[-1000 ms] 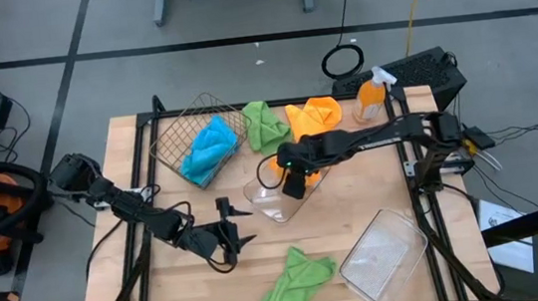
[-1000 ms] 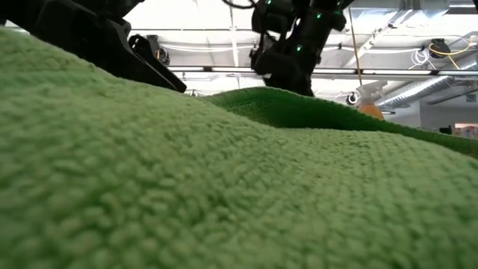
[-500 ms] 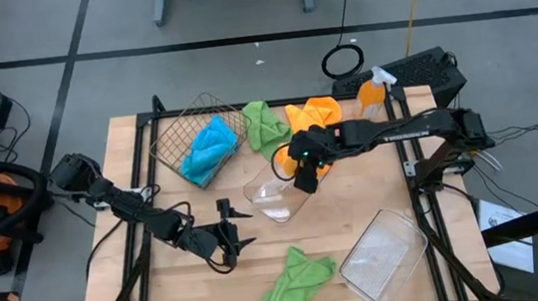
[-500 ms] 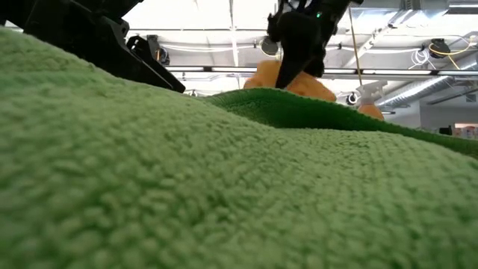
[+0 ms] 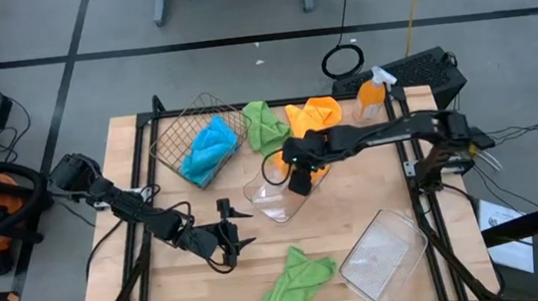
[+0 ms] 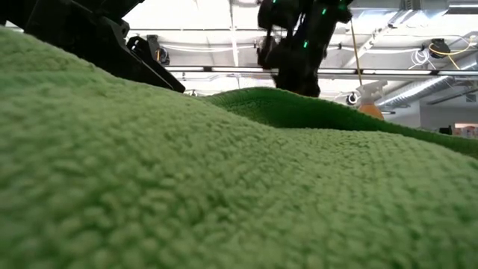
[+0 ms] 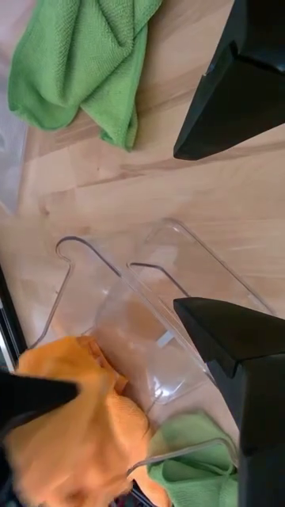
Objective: Sort microfiber towel by color & place in baskets
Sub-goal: Put the bottom yellow towel into the top transparent bin, then put the yellow towel into the top transparent bin
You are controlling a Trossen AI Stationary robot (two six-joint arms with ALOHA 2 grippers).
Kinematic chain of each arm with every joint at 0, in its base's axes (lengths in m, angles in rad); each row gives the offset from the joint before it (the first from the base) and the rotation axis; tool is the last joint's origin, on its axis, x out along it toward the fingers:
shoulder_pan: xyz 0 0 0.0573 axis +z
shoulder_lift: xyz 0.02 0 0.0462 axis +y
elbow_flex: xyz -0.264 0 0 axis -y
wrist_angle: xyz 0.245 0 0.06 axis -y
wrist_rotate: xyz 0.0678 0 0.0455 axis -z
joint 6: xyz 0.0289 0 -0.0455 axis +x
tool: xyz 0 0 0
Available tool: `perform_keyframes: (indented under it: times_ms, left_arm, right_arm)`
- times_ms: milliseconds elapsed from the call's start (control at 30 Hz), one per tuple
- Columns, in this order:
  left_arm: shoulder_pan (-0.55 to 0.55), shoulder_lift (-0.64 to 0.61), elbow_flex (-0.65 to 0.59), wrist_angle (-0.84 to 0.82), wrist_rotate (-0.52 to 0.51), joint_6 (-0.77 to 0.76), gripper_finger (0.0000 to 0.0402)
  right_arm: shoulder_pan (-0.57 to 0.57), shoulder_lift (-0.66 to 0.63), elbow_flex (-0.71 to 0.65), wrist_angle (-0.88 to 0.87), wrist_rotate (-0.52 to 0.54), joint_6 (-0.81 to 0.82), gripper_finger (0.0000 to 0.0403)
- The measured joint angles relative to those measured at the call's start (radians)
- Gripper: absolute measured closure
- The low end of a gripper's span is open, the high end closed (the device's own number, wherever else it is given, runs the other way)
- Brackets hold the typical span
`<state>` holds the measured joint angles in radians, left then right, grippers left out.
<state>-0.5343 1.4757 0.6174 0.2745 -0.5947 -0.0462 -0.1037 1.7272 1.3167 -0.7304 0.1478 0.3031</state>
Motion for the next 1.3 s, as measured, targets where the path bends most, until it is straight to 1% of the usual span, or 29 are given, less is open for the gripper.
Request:
perform_keyframes:
  times_ms: [67, 167, 300, 433, 567, 733, 800, 867, 933, 1000, 1033, 1100, 1200, 1300]
  left_arm:
    - [-0.003, 0.0, 0.0, 0.0, 0.003, 0.0, 0.0095]
    - [-0.005, 0.0, 0.0, -0.005, 0.007, 0.0, 0.0095]
    - [-0.004, 0.0, 0.0, -0.016, 0.008, 0.001, 0.0095]
    - [-0.002, 0.0, 0.0, -0.024, 0.008, 0.001, 0.0095]
    - [-0.002, 0.0, 0.0, -0.023, 0.008, 0.001, 0.0095]
    - [-0.002, 0.0, 0.0, -0.021, 0.007, 0.001, 0.0095]
    - [-0.002, 0.0, 0.0, -0.019, 0.007, 0.003, 0.0095]
    - [-0.002, 0.0, 0.0, -0.017, -0.004, 0.009, 0.0095]
    - [-0.002, 0.0, 0.0, -0.007, -0.009, 0.029, 0.0095]
    - [-0.002, 0.0, 0.0, 0.013, -0.01, 0.052, 0.0095]
    - [-0.002, 0.0, 0.0, 0.024, -0.012, 0.065, 0.0095]
    - [0.005, 0.0, 0.0, 0.052, -0.012, 0.096, 0.0095]
    - [0.025, 0.0, 0.0, 0.078, -0.013, 0.126, 0.0095]
    - [0.051, 0.0, 0.0, 0.079, -0.014, 0.135, 0.0095]
  right_arm:
    - [-0.01, 0.038, 0.0, -0.004, -0.017, 0.006, 0.015]
    - [-0.009, 0.065, 0.0, 0.004, -0.013, -0.003, 0.0117]
    - [-0.007, 0.06, 0.0, 0.006, -0.017, -0.028, 0.0076]
    - [0.005, 0.02, 0.0, -0.008, 0.007, -0.076, 0.0056]
    - [0.009, -0.02, 0.0, -0.031, 0.037, -0.064, 0.0053]
    - [0.007, -0.092, 0.0, -0.047, 0.048, -0.065, 0.0053]
    - [0.009, -0.119, 0.0, -0.056, 0.078, -0.074, 0.0055]
    - [0.008, -0.147, 0.0, -0.071, 0.133, -0.087, 0.006]
    - [-0.002, -0.169, 0.0, -0.097, 0.214, -0.104, 0.0064]
    - [-0.022, -0.177, 0.0, -0.107, 0.299, -0.106, 0.0064]
    - [-0.038, -0.178, 0.0, -0.111, 0.322, -0.107, 0.0064]
    - [-0.087, -0.179, 0.0, -0.112, 0.325, -0.119, 0.0065]
    - [-0.171, -0.179, -0.016, -0.083, 0.299, -0.171, 0.0065]
    - [-0.265, -0.177, -0.07, 0.006, 0.213, -0.245, 0.0065]
